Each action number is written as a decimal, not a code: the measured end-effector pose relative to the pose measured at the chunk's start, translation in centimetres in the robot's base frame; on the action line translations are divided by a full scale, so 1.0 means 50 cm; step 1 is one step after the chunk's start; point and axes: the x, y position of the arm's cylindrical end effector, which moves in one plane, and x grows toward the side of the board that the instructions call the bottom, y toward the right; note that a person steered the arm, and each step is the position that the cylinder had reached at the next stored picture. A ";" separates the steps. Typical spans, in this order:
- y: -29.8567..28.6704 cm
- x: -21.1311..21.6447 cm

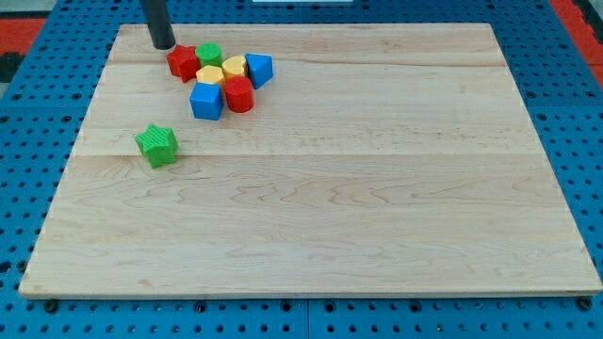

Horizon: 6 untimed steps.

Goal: Push the red star into the yellow blocks

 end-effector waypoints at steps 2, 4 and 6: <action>0.037 0.059; 0.110 0.077; -0.032 0.138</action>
